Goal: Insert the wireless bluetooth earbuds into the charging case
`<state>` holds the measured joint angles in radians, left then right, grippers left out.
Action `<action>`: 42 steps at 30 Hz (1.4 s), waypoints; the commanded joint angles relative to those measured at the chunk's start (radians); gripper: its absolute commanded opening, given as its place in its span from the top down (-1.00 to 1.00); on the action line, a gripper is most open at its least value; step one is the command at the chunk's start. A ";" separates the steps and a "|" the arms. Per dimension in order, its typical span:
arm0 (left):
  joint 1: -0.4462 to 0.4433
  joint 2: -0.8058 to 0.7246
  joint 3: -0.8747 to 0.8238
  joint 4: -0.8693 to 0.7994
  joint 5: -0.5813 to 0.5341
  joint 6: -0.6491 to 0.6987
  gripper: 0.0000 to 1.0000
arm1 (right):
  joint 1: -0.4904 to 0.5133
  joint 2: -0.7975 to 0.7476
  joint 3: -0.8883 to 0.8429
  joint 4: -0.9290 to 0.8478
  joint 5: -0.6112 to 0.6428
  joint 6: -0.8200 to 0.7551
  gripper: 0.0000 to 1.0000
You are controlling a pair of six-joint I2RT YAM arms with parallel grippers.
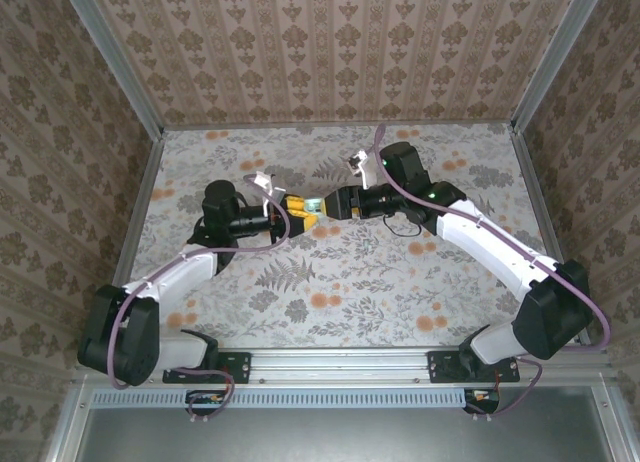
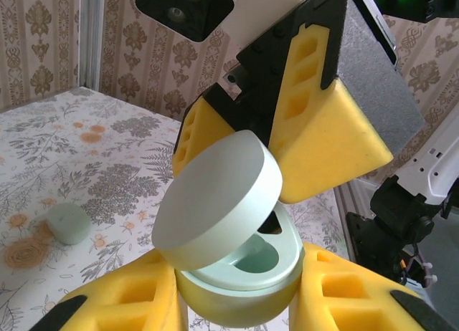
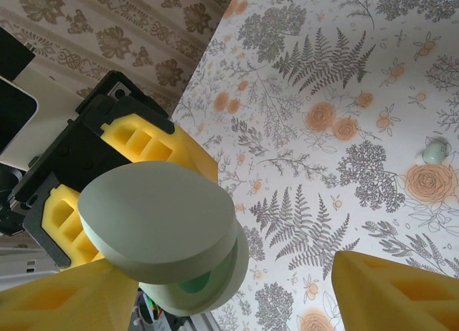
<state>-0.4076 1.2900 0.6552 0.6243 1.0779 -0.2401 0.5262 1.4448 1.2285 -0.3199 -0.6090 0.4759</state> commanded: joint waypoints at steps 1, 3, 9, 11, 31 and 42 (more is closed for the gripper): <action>0.009 0.012 0.017 0.037 0.039 -0.021 1.00 | -0.006 -0.007 0.042 -0.009 0.020 0.014 -0.45; 0.010 0.014 0.014 0.034 0.042 -0.018 1.00 | -0.007 0.000 0.048 -0.005 0.027 0.022 -0.45; 0.010 0.005 0.012 0.023 0.045 0.007 1.00 | -0.018 0.021 0.056 0.016 0.029 0.057 -0.44; 0.010 0.000 0.012 0.006 0.039 0.031 1.00 | -0.018 0.029 0.055 0.028 0.022 0.068 -0.44; 0.012 -0.017 0.029 -0.156 0.066 0.222 1.00 | -0.030 0.074 0.063 0.048 0.002 0.182 -0.41; 0.053 0.002 0.036 -0.167 0.104 0.165 1.00 | -0.031 0.078 0.053 0.068 -0.037 0.214 -0.41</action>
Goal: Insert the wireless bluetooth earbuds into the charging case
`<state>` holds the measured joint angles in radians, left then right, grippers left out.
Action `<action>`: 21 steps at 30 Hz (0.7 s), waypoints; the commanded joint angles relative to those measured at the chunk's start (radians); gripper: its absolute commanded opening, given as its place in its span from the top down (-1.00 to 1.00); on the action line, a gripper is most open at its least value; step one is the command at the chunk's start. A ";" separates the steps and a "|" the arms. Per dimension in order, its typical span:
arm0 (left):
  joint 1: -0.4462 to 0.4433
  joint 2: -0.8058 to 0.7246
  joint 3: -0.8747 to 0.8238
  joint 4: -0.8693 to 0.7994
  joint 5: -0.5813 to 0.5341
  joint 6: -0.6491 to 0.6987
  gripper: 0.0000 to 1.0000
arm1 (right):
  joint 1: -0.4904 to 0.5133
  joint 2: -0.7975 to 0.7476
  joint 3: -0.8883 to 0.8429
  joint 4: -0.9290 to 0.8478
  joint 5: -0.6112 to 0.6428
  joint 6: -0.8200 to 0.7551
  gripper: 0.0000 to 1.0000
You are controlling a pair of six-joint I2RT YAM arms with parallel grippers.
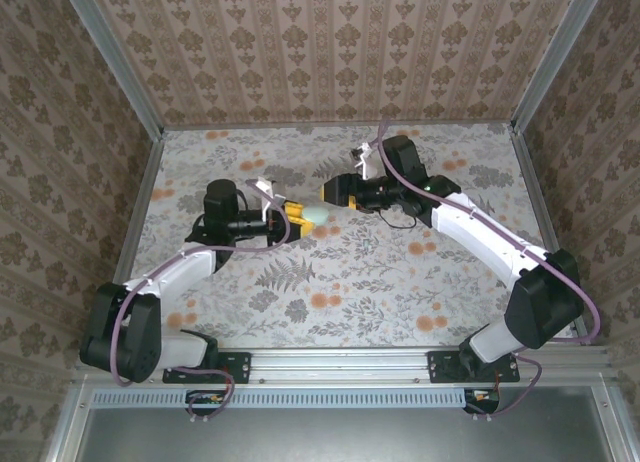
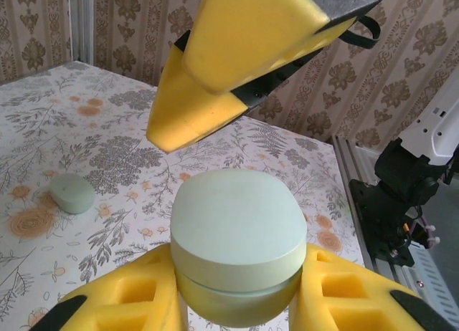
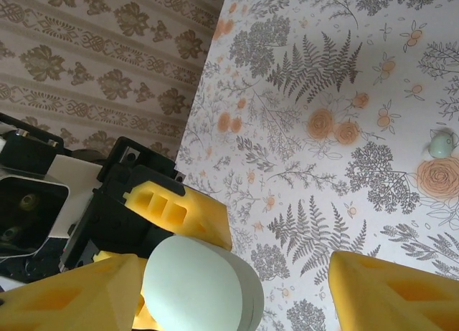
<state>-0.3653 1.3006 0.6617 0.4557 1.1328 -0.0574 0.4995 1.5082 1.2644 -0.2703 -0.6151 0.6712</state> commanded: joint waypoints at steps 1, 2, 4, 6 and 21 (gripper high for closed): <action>0.015 -0.003 0.034 0.001 0.056 -0.032 1.00 | -0.004 0.015 0.018 0.018 -0.031 0.017 -0.40; 0.019 0.005 0.038 0.002 0.061 -0.048 1.00 | -0.004 0.015 0.018 0.015 -0.030 0.016 -0.40; 0.025 0.019 0.045 0.005 0.065 -0.078 1.00 | -0.004 0.012 0.019 0.006 -0.020 0.010 -0.40; 0.037 0.032 0.053 0.010 0.069 -0.112 1.00 | -0.003 0.002 0.014 -0.005 -0.010 0.000 -0.40; 0.094 0.170 0.357 -0.604 -0.027 -0.207 1.00 | -0.004 -0.037 -0.052 -0.069 0.073 -0.024 -0.38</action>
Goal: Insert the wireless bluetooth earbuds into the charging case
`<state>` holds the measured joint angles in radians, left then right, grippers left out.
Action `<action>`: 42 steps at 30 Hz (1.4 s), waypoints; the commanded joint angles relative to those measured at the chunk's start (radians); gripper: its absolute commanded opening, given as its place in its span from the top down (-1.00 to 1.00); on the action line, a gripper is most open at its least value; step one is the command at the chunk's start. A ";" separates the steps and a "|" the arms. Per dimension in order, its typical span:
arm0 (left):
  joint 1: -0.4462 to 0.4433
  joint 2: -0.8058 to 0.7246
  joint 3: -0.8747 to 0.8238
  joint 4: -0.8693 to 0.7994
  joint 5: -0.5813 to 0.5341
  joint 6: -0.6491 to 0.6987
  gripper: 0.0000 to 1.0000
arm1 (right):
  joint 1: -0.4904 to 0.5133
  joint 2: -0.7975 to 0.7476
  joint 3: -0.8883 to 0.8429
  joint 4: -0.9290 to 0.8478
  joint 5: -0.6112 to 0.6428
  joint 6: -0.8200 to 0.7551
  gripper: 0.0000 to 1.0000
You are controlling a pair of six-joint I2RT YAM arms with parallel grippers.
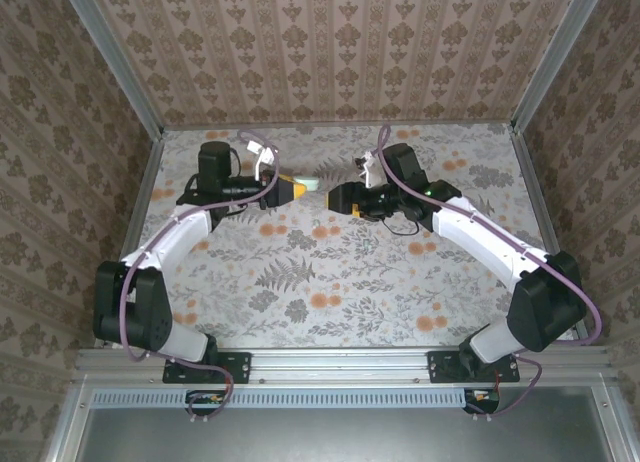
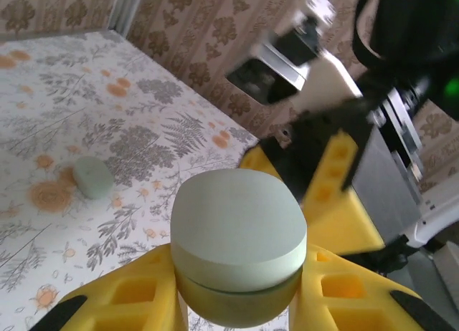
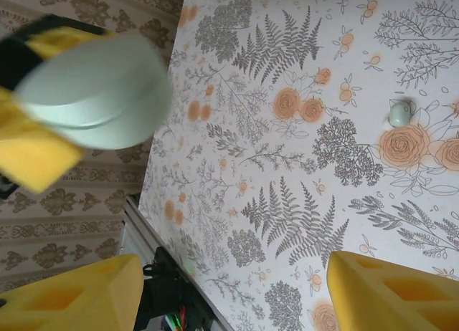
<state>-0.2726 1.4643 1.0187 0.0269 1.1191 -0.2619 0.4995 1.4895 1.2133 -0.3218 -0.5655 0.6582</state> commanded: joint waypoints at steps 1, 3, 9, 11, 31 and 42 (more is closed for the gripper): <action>0.001 -0.001 0.001 -0.178 -0.023 -0.009 1.00 | -0.002 -0.015 0.002 -0.018 0.022 -0.010 -0.37; 0.001 -0.006 0.014 -0.196 -0.038 -0.019 1.00 | 0.003 -0.006 0.008 -0.016 0.023 -0.010 -0.37; -0.008 -0.012 0.005 -0.193 -0.001 0.018 1.00 | 0.023 0.038 0.064 -0.013 0.010 -0.018 -0.36; -0.016 -0.019 -0.004 -0.171 0.014 0.014 1.00 | 0.030 0.056 0.090 -0.011 0.008 -0.021 -0.35; -0.051 -0.128 -0.074 -0.093 0.074 0.076 1.00 | 0.053 0.178 0.236 -0.072 0.017 -0.063 -0.33; -0.098 -0.206 -0.273 0.274 0.048 0.047 1.00 | 0.044 0.213 0.271 -0.065 -0.011 -0.023 -0.33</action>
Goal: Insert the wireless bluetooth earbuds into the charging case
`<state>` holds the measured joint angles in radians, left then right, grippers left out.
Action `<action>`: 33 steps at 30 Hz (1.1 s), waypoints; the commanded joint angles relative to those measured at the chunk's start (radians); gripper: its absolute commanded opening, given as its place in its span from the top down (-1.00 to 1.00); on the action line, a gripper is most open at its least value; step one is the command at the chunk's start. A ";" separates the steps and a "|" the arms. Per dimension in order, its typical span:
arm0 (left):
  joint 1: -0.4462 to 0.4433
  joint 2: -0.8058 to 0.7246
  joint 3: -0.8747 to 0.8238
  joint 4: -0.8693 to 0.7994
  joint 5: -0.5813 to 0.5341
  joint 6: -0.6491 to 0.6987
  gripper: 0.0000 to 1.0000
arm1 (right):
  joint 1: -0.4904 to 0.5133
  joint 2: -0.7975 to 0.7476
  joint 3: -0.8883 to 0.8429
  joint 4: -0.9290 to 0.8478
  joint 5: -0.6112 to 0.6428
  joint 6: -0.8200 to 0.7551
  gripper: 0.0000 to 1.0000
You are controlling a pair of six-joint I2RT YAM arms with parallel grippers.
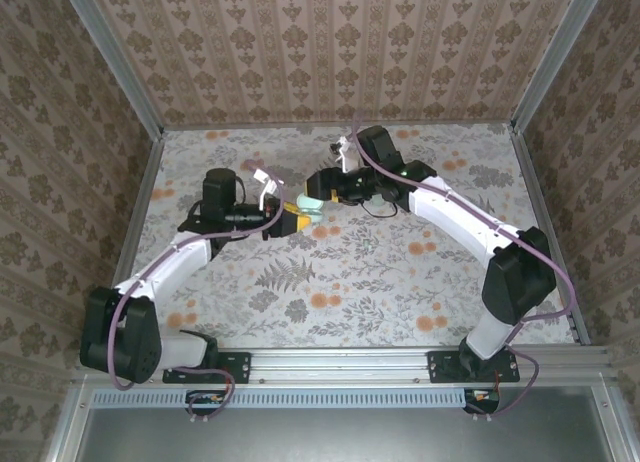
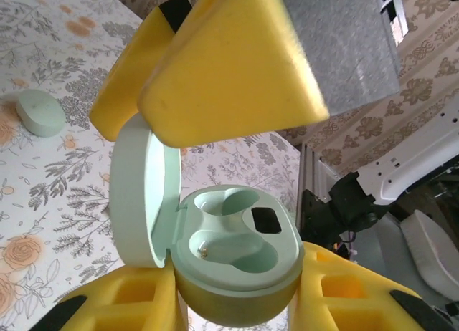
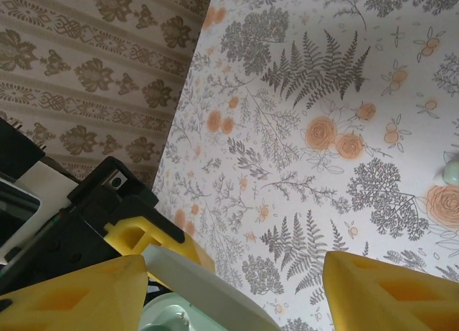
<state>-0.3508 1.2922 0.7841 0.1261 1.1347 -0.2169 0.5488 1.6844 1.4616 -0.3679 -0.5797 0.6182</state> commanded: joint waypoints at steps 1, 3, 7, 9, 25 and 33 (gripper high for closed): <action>-0.022 -0.036 -0.060 0.223 0.026 -0.011 1.00 | -0.006 0.014 0.015 -0.019 0.000 0.015 -0.33; -0.023 -0.036 -0.114 0.360 0.008 -0.046 1.00 | -0.005 0.000 -0.007 -0.017 -0.009 0.016 -0.33; -0.027 -0.028 -0.192 0.563 -0.026 -0.089 1.00 | -0.003 -0.040 -0.058 0.008 -0.036 0.020 -0.33; -0.027 -0.020 -0.207 0.615 -0.035 -0.102 1.00 | 0.000 -0.063 -0.081 0.012 -0.040 0.019 -0.33; -0.024 -0.005 -0.207 0.677 -0.007 -0.148 1.00 | 0.013 -0.285 -0.333 0.233 -0.103 -0.109 -0.52; -0.030 -0.021 -0.204 0.669 0.014 -0.148 1.00 | 0.040 -0.235 -0.265 0.122 -0.056 -0.201 -0.54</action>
<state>-0.3782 1.2884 0.5800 0.7570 1.1114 -0.3519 0.5835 1.4227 1.1576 -0.2096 -0.6586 0.4698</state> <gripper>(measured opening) 0.309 0.769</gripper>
